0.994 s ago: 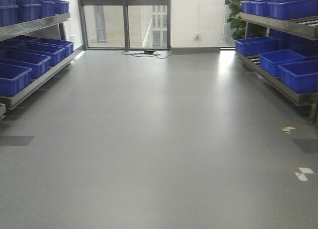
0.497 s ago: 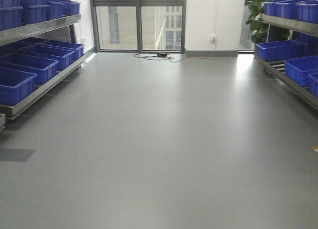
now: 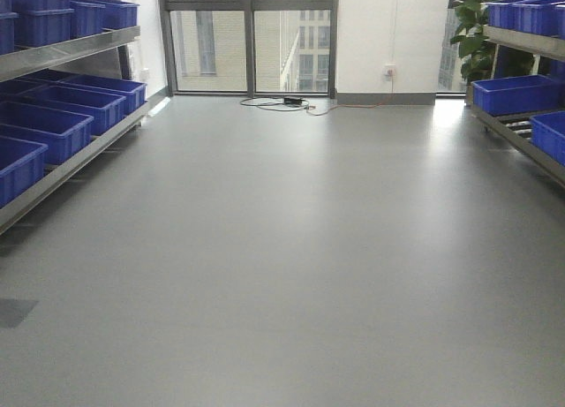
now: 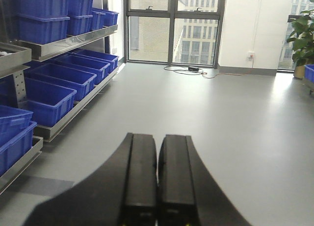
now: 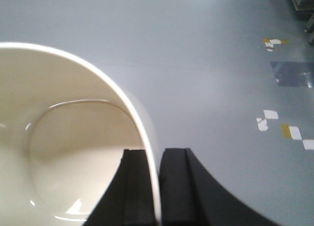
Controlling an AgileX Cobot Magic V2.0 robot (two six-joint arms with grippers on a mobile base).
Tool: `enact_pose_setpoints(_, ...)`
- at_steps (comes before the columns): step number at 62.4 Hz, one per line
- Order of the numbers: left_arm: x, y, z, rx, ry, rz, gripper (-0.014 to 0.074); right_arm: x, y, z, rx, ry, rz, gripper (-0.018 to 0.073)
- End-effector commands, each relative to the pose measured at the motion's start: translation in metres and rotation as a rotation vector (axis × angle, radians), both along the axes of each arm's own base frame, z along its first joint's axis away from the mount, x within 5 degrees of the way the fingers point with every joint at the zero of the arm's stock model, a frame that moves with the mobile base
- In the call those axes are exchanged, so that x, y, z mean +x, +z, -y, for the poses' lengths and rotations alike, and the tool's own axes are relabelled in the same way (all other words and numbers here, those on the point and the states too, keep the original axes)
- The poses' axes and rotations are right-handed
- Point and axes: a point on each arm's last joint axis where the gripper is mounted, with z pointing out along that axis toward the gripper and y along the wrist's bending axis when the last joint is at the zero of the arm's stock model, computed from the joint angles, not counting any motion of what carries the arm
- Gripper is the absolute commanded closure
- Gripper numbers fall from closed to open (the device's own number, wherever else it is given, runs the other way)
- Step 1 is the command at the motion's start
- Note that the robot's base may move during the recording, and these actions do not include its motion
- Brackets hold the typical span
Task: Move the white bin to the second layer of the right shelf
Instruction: 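Drive down the aisle toward the windows carrying the bin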
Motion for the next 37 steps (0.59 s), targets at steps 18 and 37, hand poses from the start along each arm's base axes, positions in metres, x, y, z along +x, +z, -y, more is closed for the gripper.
enact_pose_setpoints(18, -0.0006, -0.0008, -0.0006, -0.011, 0.005, 0.072, 0.0512, 0.0034, 0.0166, 0.0009, -0.008, -0.006, 0.116, 0.0503)
enact_pose_setpoints(37, -0.0006, -0.0008, -0.0007, -0.011, 0.007, 0.072, 0.0512, 0.0034, 0.0166, 0.0009, -0.008, -0.006, 0.116, 0.0503)
